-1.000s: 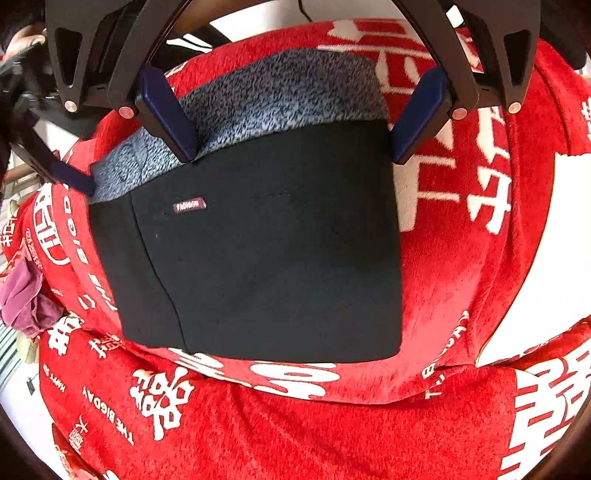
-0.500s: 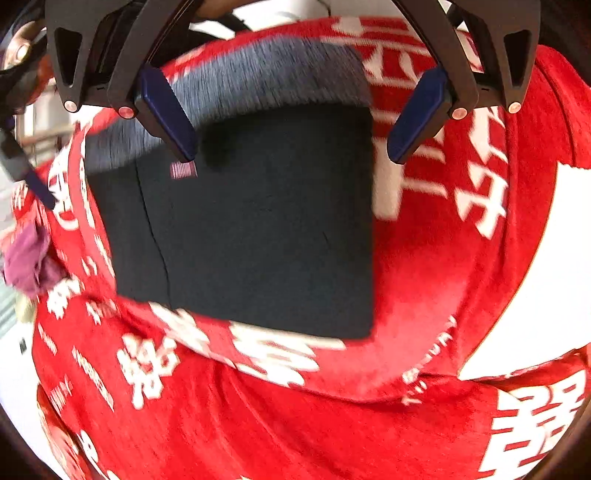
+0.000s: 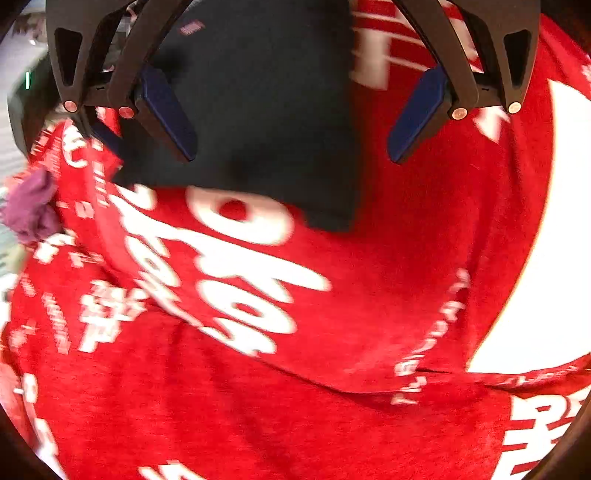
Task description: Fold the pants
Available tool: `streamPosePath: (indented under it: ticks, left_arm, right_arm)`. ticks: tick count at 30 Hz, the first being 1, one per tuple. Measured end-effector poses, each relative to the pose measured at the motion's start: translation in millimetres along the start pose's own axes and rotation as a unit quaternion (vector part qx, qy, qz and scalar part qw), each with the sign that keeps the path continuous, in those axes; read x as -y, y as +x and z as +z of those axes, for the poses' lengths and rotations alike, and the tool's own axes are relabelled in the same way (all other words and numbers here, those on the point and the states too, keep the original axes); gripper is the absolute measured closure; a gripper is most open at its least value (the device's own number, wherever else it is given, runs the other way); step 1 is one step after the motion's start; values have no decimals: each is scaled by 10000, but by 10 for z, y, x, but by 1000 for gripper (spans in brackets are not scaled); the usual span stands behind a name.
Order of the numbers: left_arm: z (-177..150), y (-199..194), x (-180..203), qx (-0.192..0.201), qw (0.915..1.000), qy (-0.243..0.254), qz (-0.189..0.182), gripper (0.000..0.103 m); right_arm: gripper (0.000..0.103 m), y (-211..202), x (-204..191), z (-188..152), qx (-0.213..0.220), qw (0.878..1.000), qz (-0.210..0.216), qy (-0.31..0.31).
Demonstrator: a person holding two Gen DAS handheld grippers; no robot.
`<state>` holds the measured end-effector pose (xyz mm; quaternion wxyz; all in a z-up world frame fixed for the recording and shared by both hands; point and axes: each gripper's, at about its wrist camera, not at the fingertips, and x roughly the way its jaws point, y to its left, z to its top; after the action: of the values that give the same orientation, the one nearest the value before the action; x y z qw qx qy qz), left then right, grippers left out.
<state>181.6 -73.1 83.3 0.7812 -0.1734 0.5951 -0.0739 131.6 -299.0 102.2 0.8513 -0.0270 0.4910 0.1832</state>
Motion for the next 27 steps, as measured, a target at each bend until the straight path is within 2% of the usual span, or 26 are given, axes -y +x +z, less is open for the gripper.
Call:
streamPosePath:
  ticks: [1, 3, 7, 11, 14, 17, 20, 22, 24, 26, 27]
  left_arm:
    - [31, 18, -49, -21, 9999, -30, 149, 0]
    - [43, 72, -102, -140, 9997, 1, 216, 0]
    - [-80, 296, -162, -426, 9978, 129, 485, 0]
    - [-114, 227, -230, -424, 9984, -184, 340, 0]
    - [-337, -163, -142, 160, 9998, -8, 110, 0]
    - [-741, -212, -44, -109, 9990, 388, -200, 0]
    - [-1059, 32, 59, -518, 9958, 750, -60, 0]
    - [-1108, 129, 10, -436, 9967, 618, -301, 0]
    - [-1071, 62, -50, -601, 9968, 335, -395, 0]
    - [-1069, -133, -43, -328, 9981, 345, -396, 0]
    - [-1093, -243, -35, -99, 9978, 485, -432, 0]
  right_arm:
    - [0, 1, -36, -14, 20, 9999, -96, -118]
    - [0, -2, -68, -39, 98, 9996, -185, -213]
    - [0, -40, 38, -33, 233, 9997, 21, 4]
    - [0, -45, 0, -26, 181, 9998, -64, -86]
    - [0, -198, -22, -59, 16, 9999, -106, 32]
    - [0, -569, -48, -309, 312, 9989, 284, 226]
    - [0, -674, -85, -632, 213, 9987, 334, 333]
    - [0, -662, -113, -787, 287, 9988, 273, 302]
    - [0, -662, -142, -817, 276, 9994, 115, 171]
    - [0, -774, -110, -784, 170, 9993, 92, 313]
    - [0, -915, -62, -800, 312, 9984, 250, 409]
